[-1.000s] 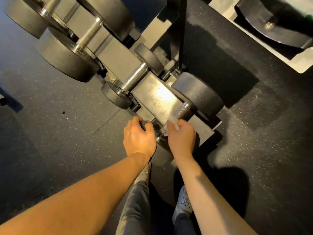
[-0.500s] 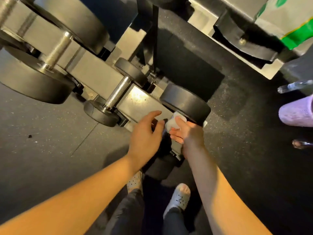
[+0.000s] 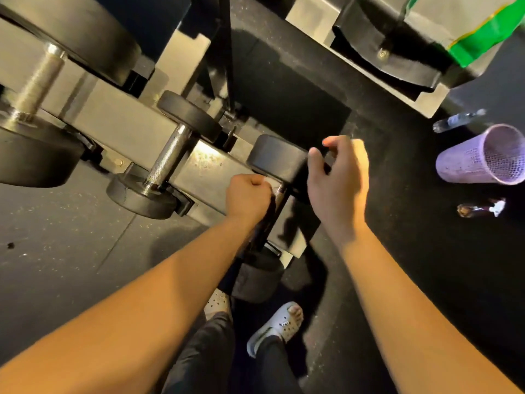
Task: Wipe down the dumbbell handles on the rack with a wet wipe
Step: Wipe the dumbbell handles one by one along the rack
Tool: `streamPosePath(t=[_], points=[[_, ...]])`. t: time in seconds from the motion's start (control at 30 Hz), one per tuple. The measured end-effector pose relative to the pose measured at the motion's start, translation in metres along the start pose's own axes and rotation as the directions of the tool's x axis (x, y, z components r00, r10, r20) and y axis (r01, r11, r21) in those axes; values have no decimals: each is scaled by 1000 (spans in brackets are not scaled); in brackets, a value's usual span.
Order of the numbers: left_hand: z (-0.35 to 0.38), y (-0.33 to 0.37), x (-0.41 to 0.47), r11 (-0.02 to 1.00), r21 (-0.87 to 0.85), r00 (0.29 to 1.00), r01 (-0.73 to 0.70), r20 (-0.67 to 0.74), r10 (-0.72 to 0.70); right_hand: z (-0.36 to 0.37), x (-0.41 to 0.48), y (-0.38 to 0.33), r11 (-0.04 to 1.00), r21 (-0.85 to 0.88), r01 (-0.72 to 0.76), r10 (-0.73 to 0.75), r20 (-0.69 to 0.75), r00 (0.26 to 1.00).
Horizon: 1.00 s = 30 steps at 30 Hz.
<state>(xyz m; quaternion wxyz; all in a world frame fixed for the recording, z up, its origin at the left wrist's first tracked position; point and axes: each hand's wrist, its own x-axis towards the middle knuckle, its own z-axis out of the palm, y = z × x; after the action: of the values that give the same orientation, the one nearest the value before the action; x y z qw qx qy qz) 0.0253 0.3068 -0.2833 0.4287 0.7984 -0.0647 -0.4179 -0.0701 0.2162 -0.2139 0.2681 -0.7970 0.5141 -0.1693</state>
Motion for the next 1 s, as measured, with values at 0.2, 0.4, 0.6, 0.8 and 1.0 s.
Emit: streamPosePath(t=[0.2,0.4,0.6,0.8,1.0], points=[[-7,-3,39,865,-183,826,468,439,-354,55,13,-8,994,-101,47,-65,-182,981],[-25,-21,16,973,-75,900,220,401,-172,53,10,-10,986,-137,94,-119,-185,976],[-20,-16,-8,988,109,939,-106,339,63,52,11,-10,985,-160,70,-94,-149,984],[-19,-11,1,999,-51,947,-18,320,33,53,9,-8,980,-181,80,-108,-154,982],[-51,-31,-15,872,434,864,-226,503,-27,52,10,-7,980,-169,101,-130,-173,976]])
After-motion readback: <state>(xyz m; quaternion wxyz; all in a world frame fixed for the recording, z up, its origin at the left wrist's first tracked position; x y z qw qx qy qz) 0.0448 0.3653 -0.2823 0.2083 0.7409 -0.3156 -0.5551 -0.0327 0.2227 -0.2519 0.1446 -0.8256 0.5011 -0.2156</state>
